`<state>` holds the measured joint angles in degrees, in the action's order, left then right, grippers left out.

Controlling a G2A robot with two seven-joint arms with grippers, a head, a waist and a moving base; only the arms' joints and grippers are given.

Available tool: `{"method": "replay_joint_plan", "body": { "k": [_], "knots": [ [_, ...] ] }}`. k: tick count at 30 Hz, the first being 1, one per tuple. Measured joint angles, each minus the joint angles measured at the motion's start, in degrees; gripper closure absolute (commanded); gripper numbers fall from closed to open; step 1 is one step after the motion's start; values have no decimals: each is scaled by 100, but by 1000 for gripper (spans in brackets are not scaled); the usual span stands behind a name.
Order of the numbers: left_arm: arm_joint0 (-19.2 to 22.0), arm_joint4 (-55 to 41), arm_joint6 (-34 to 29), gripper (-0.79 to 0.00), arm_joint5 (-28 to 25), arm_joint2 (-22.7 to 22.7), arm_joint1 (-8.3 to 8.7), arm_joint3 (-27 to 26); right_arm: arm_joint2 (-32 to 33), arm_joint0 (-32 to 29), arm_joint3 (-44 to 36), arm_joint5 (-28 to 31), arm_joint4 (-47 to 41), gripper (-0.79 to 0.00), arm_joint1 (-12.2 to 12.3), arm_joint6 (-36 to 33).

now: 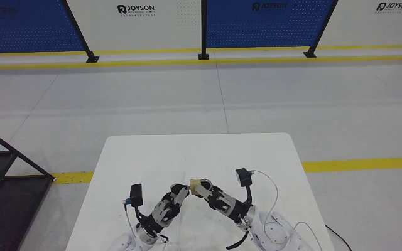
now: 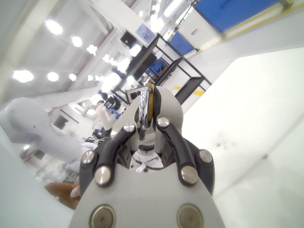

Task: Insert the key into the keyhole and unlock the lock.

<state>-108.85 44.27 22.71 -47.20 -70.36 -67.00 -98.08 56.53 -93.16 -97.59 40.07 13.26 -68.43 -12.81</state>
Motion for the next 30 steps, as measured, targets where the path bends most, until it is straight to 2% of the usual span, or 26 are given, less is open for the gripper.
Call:
{"method": "replay_joint_plan", "body": {
  "k": [3, 5, 17, 30],
  "knots": [
    [-1, 4, -16, -92, -2, 3, 0, 3, -4, 5, -2, -5, -1, 0, 3, -10],
    [1, 13, -29, 0, 4, 3, 0, 3, -7, 6, -2, -6, -2, 0, 5, -10],
    [-1, 364, 165, 0, 73, -1, -10, 4, -22, 7, -3, -3, -35, 0, 11, 30],
    [23, 1408, 1004, 0, 465, 41, -50, 87, -13, 5, -4, 24, -108, 0, 24, 24]
  ]
}}
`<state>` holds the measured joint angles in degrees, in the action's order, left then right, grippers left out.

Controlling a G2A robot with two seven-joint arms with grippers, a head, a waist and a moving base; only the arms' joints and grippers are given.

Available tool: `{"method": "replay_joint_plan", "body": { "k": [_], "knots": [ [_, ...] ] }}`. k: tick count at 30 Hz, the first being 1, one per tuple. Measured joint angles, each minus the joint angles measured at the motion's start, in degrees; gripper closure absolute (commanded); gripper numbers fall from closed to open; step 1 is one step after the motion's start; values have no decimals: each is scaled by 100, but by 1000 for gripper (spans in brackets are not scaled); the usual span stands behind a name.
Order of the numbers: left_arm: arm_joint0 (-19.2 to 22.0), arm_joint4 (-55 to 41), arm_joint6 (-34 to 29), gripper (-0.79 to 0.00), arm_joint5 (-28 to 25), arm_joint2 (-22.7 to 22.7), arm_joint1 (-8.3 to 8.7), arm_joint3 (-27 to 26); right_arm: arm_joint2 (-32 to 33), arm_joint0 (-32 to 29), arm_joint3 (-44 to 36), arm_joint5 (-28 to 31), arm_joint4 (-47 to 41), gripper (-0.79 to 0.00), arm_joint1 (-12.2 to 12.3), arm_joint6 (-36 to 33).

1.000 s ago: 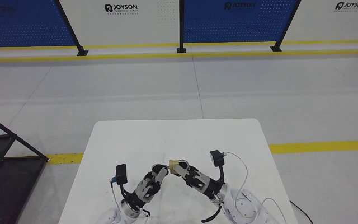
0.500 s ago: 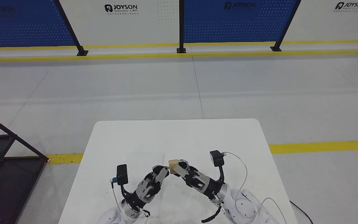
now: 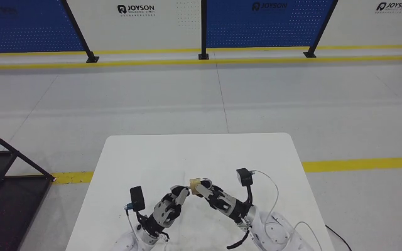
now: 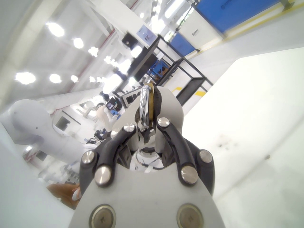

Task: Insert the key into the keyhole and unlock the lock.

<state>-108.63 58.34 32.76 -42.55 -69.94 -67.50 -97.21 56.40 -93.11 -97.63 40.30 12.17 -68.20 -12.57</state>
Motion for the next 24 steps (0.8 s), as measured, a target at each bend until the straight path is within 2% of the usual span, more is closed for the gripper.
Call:
{"method": "replay_joint_plan", "body": {
  "k": [7, 17, 24],
  "knots": [
    [26, 549, 421, 0, 182, 34, -4, 32, -3, 7, -2, -16, -4, 0, 6, -25],
    [128, 1763, 1371, 0, 916, 166, -17, 229, -12, 16, -3, -68, -23, 0, 12, -45],
    [203, 2198, 1771, 0, 1323, 251, -18, 338, -19, 27, 0, -73, -27, 0, 17, -66]
  ]
}}
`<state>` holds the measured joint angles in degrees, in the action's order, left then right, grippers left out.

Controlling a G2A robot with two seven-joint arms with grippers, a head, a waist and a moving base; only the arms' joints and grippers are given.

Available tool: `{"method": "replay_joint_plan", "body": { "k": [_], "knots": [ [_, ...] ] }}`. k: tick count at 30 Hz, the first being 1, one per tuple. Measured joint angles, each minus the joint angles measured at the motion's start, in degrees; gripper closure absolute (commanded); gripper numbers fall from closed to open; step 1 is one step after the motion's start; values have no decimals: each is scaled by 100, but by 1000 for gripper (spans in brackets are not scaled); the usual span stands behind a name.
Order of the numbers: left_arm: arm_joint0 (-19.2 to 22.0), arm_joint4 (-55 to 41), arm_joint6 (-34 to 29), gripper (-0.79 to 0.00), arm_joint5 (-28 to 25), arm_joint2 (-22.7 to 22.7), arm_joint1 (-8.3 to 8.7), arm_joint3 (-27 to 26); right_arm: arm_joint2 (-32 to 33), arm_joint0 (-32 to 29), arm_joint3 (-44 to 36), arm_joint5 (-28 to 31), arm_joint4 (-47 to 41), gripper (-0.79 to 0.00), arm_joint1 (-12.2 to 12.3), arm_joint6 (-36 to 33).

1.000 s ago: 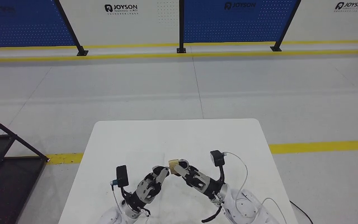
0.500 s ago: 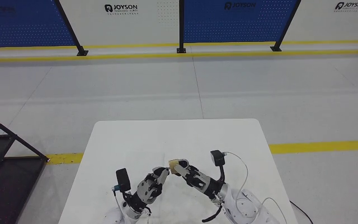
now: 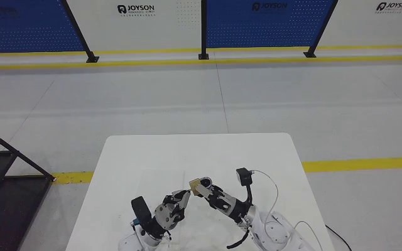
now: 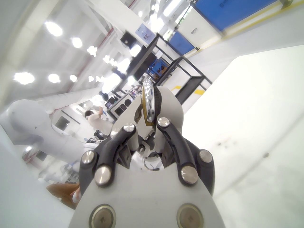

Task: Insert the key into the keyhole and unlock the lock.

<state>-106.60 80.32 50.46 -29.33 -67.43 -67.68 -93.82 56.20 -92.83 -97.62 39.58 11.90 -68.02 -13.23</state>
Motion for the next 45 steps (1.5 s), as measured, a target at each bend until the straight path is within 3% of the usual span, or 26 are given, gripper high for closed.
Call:
{"method": "replay_joint_plan", "body": {
  "k": [20, 24, 25, 27, 31, 36, 40, 45],
  "knots": [
    [286, 1443, 937, 0, 1721, 152, 8, 355, -24, 25, 10, -25, -13, 0, 9, -17],
    [310, 1411, 1008, 0, 1764, 196, 8, 410, -26, 27, 10, -25, -15, 0, 10, -13],
    [311, 1366, 1027, -163, 1765, 204, 6, 409, -26, 28, 10, -27, -15, 0, 11, -12],
    [309, 1205, 1028, -785, 1717, 224, 0, 403, -25, 28, 10, -34, -5, 0, 12, -6],
    [275, 709, 919, -785, 1476, 259, -13, 303, -9, 28, 15, -39, 2, 0, 13, 37],
    [76, -282, 590, -785, 640, 33, 38, -69, 101, 16, 57, -209, -5, 0, 17, 208],
    [-284, -1024, 273, -785, -76, -491, 149, -444, 38, 122, 139, -788, 113, 0, 8, -28],
    [-862, -1949, -271, -785, -979, -1444, 315, -743, -542, 616, 331, -1956, 599, 0, -87, -971]
  ]
}}
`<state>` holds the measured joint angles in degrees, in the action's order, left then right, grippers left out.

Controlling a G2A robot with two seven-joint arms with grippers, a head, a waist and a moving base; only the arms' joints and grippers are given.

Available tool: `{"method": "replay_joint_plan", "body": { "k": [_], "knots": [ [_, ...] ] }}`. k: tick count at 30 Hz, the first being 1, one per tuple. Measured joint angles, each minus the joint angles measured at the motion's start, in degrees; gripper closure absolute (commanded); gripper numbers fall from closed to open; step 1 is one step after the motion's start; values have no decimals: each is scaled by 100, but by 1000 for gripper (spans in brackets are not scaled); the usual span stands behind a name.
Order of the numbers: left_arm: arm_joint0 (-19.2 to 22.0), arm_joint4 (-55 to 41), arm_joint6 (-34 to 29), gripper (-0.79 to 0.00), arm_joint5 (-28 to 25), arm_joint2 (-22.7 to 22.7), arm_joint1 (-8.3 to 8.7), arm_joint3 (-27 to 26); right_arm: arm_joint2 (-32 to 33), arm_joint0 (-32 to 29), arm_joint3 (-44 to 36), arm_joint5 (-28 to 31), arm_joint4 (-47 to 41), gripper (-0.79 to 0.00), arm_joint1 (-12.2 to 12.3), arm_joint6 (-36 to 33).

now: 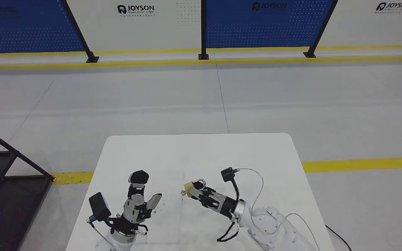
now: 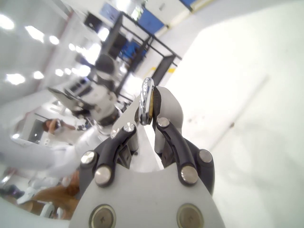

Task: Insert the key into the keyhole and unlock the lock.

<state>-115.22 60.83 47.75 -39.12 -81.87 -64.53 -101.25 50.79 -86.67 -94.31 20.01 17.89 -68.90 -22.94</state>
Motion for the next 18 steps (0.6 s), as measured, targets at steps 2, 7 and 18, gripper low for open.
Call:
{"method": "replay_joint_plan", "body": {
  "k": [2, 7, 18],
  "knots": [
    [-179, -313, -148, -785, -201, -408, 49, -16, -405, 268, 150, -429, 262, 0, -87, -414],
    [-397, -695, -204, -785, -412, -920, 84, 122, -1316, 903, 639, -1092, 533, 0, -374, -959],
    [-403, -687, -132, -785, -424, -998, 78, 234, -2381, 1756, 1640, -1897, 694, -785, -1001, -742]
  ]
}}
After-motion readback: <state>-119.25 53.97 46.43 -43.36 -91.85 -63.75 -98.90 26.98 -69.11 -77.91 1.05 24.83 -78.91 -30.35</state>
